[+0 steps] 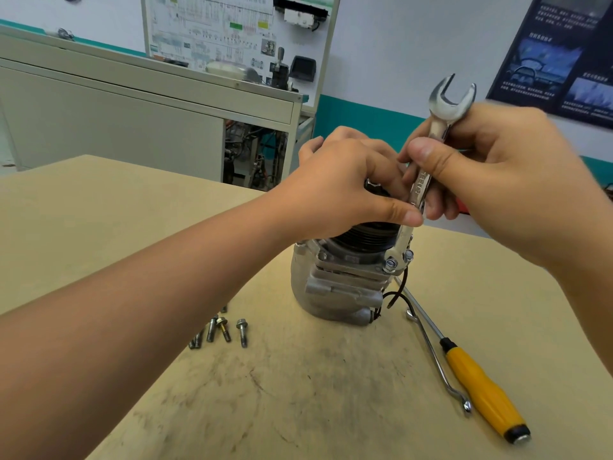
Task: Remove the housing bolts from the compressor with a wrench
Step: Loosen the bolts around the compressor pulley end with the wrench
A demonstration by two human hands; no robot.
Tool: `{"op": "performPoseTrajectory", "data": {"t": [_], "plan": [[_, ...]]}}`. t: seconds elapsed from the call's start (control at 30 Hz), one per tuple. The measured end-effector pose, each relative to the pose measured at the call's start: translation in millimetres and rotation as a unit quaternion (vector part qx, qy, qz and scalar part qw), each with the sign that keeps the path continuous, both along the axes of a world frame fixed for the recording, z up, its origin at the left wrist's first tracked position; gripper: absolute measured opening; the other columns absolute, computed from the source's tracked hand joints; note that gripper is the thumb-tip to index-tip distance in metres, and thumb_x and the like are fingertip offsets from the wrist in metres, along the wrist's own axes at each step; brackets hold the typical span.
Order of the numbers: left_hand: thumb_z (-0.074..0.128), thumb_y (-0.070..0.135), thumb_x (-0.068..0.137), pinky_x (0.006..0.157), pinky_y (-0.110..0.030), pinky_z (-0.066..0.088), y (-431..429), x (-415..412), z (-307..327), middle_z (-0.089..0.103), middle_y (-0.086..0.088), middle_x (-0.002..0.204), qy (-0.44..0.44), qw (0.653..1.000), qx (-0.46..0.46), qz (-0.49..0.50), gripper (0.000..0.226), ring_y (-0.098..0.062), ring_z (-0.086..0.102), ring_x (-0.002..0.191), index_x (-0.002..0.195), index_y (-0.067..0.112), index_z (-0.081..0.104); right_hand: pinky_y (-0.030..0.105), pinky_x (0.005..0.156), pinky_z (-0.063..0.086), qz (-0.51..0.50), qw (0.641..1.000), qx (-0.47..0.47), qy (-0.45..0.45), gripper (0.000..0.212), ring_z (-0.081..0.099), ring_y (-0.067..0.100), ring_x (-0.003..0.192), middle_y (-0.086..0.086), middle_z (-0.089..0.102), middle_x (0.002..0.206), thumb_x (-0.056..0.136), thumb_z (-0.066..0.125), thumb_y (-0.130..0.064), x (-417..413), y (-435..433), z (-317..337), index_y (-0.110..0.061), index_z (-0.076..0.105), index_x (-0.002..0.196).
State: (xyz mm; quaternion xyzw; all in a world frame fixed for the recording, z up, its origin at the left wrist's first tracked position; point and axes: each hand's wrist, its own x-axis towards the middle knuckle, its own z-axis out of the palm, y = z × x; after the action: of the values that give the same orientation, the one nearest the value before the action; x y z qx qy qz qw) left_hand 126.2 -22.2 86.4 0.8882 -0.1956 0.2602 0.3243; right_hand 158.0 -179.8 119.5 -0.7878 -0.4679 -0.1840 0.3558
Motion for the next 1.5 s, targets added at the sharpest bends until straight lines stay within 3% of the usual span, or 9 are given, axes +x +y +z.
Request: {"op": "performPoseTrajectory", "data": {"t": [0.3, 0.47, 0.67, 0.8, 0.97, 1.07, 1.3, 1.43, 1.5], "plan": [[0.075, 0.046, 0.068, 0.107, -0.050, 0.025, 0.0, 1.7, -4.1, 0.052, 0.034, 0.086, -0.002, 1.000, 0.011, 0.010, 0.021, -0.006, 0.035, 0.112, 0.065, 0.051, 0.055, 0.021, 0.049, 0.053, -0.017, 1.000, 0.008, -0.007, 0.012, 0.064, 0.013, 0.050, 0.000, 0.066, 0.069, 0.091, 0.053, -0.025, -2.1, -0.9, -5.3, -0.021, 0.061, 0.083], [0.077, 0.044, 0.071, 0.105, -0.051, 0.027, 0.4, 1.6, -10.8, 0.055, 0.032, 0.085, -0.021, 1.000, -0.011, 0.018, 0.020, -0.006, 0.036, 0.110, 0.063, 0.045, 0.059, 0.022, 0.048, 0.054, 0.039, 0.997, 0.024, 0.055, 0.008, 0.066, 0.019, 0.050, 0.005, 0.069, 0.076, 0.089, 0.058, -0.016, -6.8, -0.9, -1.6, -0.017, 0.061, 0.083], [0.078, 0.041, 0.072, 0.107, -0.051, 0.026, -0.3, -1.0, -13.2, 0.056, 0.030, 0.085, -0.018, 0.999, -0.024, 0.024, 0.029, -0.003, 0.036, 0.109, 0.057, 0.039, 0.054, 0.021, 0.053, 0.054, 0.090, 0.989, 0.027, 0.116, 0.013, 0.066, 0.018, 0.054, 0.006, 0.069, 0.076, 0.079, 0.052, -0.029, -10.2, -3.0, -2.1, -0.021, 0.062, 0.080], [0.079, 0.044, 0.070, 0.110, -0.050, 0.021, 1.7, -2.4, -4.5, 0.051, 0.036, 0.092, 0.024, 1.000, 0.013, 0.003, 0.020, -0.005, 0.032, 0.118, 0.067, 0.046, 0.059, 0.018, 0.054, 0.052, 0.097, 0.990, 0.008, 0.103, 0.015, 0.066, 0.016, 0.057, 0.002, 0.068, 0.074, 0.087, 0.055, -0.038, -12.2, -5.8, -4.0, -0.026, 0.061, 0.079], [0.076, 0.045, 0.070, 0.112, -0.051, 0.016, -1.5, 0.4, 0.7, 0.049, 0.037, 0.096, 0.035, 0.998, 0.052, -0.022, 0.012, -0.005, 0.030, 0.122, 0.078, 0.040, 0.068, 0.016, 0.055, 0.051, 0.081, 0.994, 0.013, 0.071, 0.014, 0.063, 0.008, 0.056, -0.001, 0.069, 0.073, 0.078, 0.062, -0.034, -17.0, -13.1, -8.5, -0.021, 0.060, 0.080], [0.075, 0.048, 0.069, 0.112, -0.050, 0.009, -5.3, 4.4, 1.0, 0.052, 0.031, 0.106, 0.033, 0.997, 0.070, -0.016, 0.027, -0.005, 0.028, 0.122, 0.089, 0.030, 0.074, 0.016, 0.057, 0.051, 0.070, 0.996, 0.020, 0.041, 0.008, 0.065, 0.009, 0.061, 0.001, 0.067, 0.079, 0.085, 0.062, -0.030, -15.5, -22.4, -14.4, -0.022, 0.063, 0.085], [0.074, 0.053, 0.068, 0.112, -0.049, 0.006, -21.0, 8.1, 9.0, 0.059, 0.017, 0.105, 0.026, 0.992, 0.126, -0.008, 0.032, -0.007, 0.031, 0.118, 0.074, 0.023, 0.065, 0.019, 0.059, 0.054, 0.034, 0.999, 0.019, 0.022, 0.031, 0.067, 0.011, 0.069, -0.011, 0.069, 0.088, 0.081, 0.047, -0.070, -10.9, -39.5, -20.8, -0.049, 0.065, 0.096], [0.073, 0.053, 0.069, 0.112, -0.049, 0.004, -26.7, 8.9, 12.4, 0.055, 0.017, 0.092, 0.028, 0.989, 0.142, -0.003, 0.032, -0.007, 0.033, 0.115, 0.063, 0.031, 0.051, 0.024, 0.055, 0.055, 0.020, 0.999, 0.023, 0.028, 0.025, 0.067, 0.014, 0.062, -0.005, 0.070, 0.084, 0.083, 0.054, -0.059, -4.8, -43.7, -20.2, -0.042, 0.065, 0.098], [0.071, 0.052, 0.072, 0.112, -0.050, 0.004, -26.0, 9.5, 13.9, 0.057, 0.015, 0.096, 0.030, 0.989, 0.146, 0.001, 0.031, -0.008, 0.033, 0.116, 0.062, 0.032, 0.050, 0.024, 0.051, 0.054, 0.039, 0.996, 0.066, 0.056, 0.010, 0.067, 0.016, 0.055, -0.002, 0.071, 0.083, 0.085, 0.058, -0.041, -1.5, -42.0, -19.8, -0.034, 0.063, 0.090]]}}
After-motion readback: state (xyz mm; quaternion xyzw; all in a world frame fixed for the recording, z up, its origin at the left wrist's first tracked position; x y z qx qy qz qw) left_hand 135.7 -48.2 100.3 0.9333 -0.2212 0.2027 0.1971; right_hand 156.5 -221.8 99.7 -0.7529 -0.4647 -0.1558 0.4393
